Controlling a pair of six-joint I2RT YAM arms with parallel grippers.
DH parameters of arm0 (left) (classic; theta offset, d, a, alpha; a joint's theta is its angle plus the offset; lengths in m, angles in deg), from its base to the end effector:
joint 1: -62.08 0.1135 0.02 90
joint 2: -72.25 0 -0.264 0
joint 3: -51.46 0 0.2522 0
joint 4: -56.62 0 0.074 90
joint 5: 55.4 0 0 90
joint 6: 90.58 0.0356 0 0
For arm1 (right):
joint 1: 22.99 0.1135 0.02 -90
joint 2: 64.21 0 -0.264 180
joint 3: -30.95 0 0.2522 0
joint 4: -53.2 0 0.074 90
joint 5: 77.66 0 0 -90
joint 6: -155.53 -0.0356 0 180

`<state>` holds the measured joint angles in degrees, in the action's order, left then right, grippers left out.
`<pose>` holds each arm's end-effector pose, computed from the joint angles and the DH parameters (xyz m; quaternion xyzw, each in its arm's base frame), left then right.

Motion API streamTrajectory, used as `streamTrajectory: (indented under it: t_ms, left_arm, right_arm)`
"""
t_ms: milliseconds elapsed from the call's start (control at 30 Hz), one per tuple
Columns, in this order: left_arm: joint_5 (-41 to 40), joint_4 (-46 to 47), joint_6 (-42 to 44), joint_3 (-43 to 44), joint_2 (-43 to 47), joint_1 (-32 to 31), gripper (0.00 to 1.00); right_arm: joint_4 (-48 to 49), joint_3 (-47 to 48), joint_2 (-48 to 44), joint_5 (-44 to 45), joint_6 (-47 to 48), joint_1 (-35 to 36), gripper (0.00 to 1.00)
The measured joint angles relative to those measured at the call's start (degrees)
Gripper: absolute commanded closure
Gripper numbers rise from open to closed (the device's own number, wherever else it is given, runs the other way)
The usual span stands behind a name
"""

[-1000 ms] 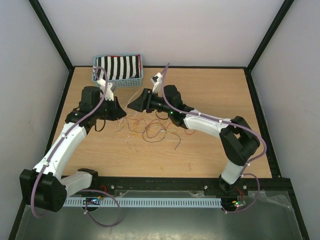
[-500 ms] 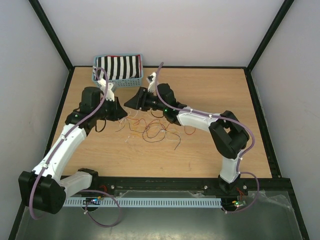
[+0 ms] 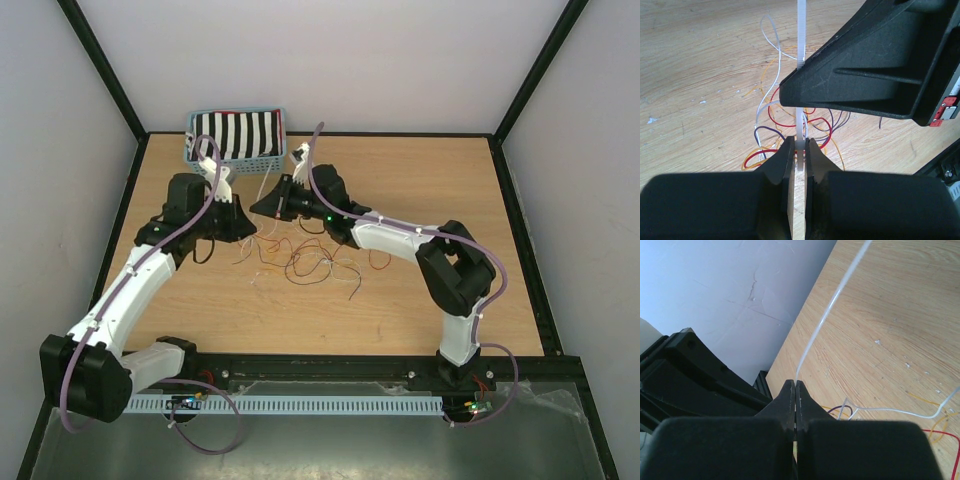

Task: Zip-tie the wires
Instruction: Adjust the ribbon.

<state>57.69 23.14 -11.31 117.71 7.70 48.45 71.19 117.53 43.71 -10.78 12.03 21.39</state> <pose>0.2391 -0.0723 0.3031 0.1190 0.8533 -0.2715 0.4290 0.3066 0.3196 0.2667 -0.0804 0.7214 0.6026 0.3316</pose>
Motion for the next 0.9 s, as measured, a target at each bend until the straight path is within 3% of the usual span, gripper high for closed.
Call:
streamTrajectory:
  t_ms: [500, 900]
  left_arm:
    - [-2.9, 6.7, -0.5, -1.2, 0.0, -0.4, 1.00]
    - [-4.0, 9.5, -1.9, -3.8, -0.5, -2.1, 1.00]
  right_arm:
    - [-18.2, 15.9, 3.9, 1.7, 10.5, -0.6, 1.00]
    - [-24.8, 20.6, 5.2, 4.4, 14.6, -1.1, 1.00]
